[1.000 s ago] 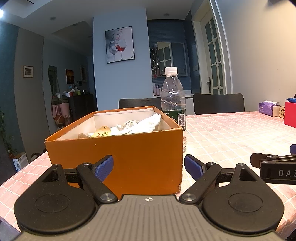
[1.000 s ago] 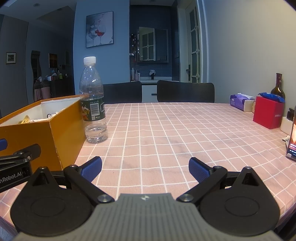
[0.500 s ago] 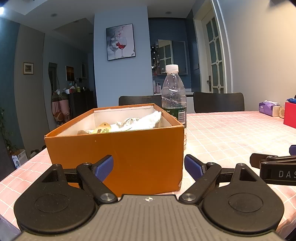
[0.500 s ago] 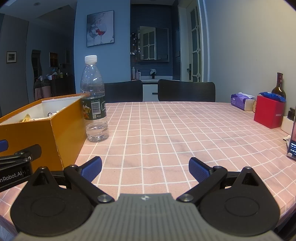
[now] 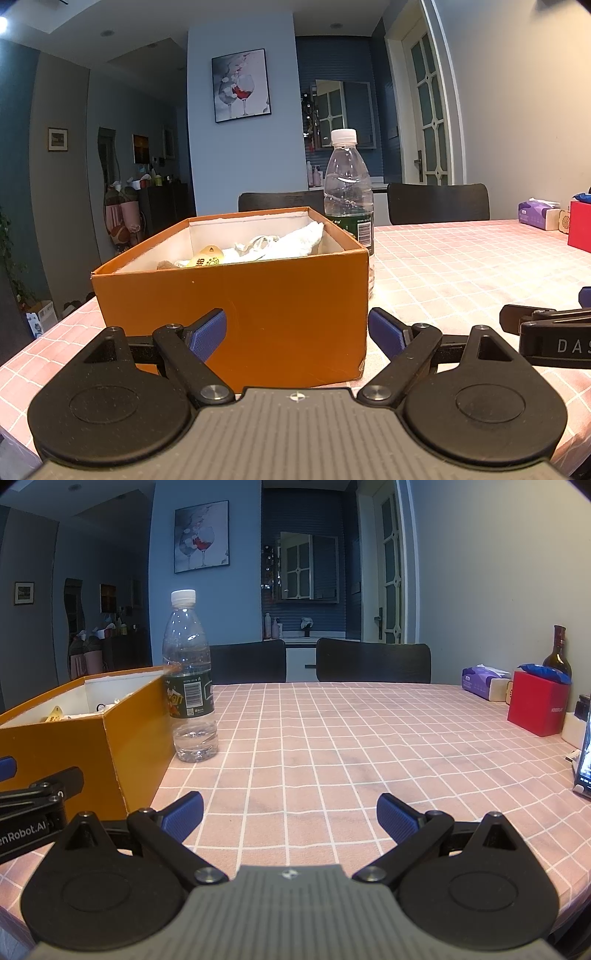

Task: Organize soft objects

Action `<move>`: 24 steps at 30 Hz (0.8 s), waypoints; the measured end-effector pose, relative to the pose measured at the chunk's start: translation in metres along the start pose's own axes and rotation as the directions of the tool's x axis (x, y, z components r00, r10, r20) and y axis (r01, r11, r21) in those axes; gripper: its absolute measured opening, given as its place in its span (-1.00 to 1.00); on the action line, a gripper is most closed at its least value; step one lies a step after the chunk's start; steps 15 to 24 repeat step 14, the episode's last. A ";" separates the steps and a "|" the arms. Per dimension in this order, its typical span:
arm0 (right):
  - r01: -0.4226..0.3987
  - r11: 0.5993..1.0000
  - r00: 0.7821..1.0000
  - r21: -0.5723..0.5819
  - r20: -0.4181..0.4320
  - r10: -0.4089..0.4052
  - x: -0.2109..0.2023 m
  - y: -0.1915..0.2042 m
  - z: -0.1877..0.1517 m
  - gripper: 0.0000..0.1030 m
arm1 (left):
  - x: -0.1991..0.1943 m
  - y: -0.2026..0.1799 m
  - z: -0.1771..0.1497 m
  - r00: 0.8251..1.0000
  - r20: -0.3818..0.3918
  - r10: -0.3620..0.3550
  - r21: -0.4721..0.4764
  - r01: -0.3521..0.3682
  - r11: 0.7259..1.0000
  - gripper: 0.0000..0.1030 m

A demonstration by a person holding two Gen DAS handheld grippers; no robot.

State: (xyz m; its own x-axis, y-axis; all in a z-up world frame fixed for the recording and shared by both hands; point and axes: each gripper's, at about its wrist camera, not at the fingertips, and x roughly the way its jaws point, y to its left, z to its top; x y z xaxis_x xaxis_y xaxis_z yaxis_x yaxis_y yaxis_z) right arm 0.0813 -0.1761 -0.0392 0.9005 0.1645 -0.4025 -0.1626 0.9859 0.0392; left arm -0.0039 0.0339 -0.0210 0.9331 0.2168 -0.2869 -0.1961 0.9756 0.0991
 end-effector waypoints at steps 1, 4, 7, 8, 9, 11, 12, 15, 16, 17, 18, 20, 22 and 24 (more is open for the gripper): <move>0.001 1.000 1.000 -0.001 0.000 -0.001 0.000 0.000 0.000 0.91 | 0.000 0.000 0.000 1.000 0.000 0.000 -0.003 0.000 1.000 0.96; 0.001 1.000 1.000 0.000 -0.002 -0.001 0.000 0.000 0.000 0.91 | -0.001 0.000 0.000 1.000 0.000 -0.002 -0.001 0.002 1.000 0.96; 0.001 1.000 1.000 -0.002 -0.005 -0.001 0.001 0.000 0.000 0.91 | -0.001 0.000 0.000 1.000 0.000 -0.005 0.000 0.005 1.000 0.96; 0.001 1.000 1.000 -0.002 -0.006 -0.001 0.001 0.000 -0.001 0.91 | -0.001 0.000 0.000 1.000 -0.001 -0.005 0.001 0.005 1.000 0.96; 0.000 1.000 1.000 -0.002 -0.006 0.000 0.001 0.000 -0.001 0.91 | -0.002 0.000 0.000 1.000 -0.001 -0.006 0.002 0.006 1.000 0.96; 0.000 1.000 1.000 -0.002 -0.008 0.000 0.001 0.000 -0.001 0.91 | -0.002 0.000 -0.001 1.000 -0.002 -0.008 0.003 0.008 1.000 0.96; 0.000 1.000 1.000 -0.002 -0.009 0.000 0.001 0.000 -0.002 0.91 | -0.002 0.001 -0.001 1.000 -0.002 -0.008 0.004 0.008 1.000 0.96; 0.000 1.000 1.000 -0.002 -0.012 0.000 0.002 0.000 -0.002 0.91 | -0.002 0.001 -0.001 1.000 -0.003 -0.008 0.003 0.008 1.000 0.96; 0.000 1.000 1.000 -0.002 -0.012 0.000 0.002 0.000 -0.002 0.91 | -0.002 0.001 -0.001 1.000 -0.003 -0.008 0.003 0.008 1.000 0.96; 0.000 1.000 1.000 -0.002 -0.012 0.000 0.002 0.000 -0.002 0.91 | -0.002 0.001 -0.001 1.000 -0.003 -0.008 0.003 0.008 1.000 0.96; 0.000 1.000 1.000 -0.002 -0.012 0.000 0.002 0.000 -0.002 0.91 | -0.002 0.001 -0.001 1.000 -0.003 -0.008 0.003 0.008 1.000 0.96; 0.000 1.000 1.000 -0.002 -0.012 0.000 0.002 0.000 -0.002 0.91 | -0.002 0.001 -0.001 1.000 -0.003 -0.008 0.003 0.008 1.000 0.96; 0.000 1.000 1.000 -0.002 -0.012 0.000 0.002 0.000 -0.002 0.91 | -0.002 0.001 -0.001 1.000 -0.003 -0.008 0.003 0.008 1.000 0.96; 0.000 1.000 1.000 -0.002 -0.012 0.000 0.002 0.000 -0.002 0.91 | -0.002 0.001 -0.001 1.000 -0.003 -0.008 0.003 0.008 1.000 0.96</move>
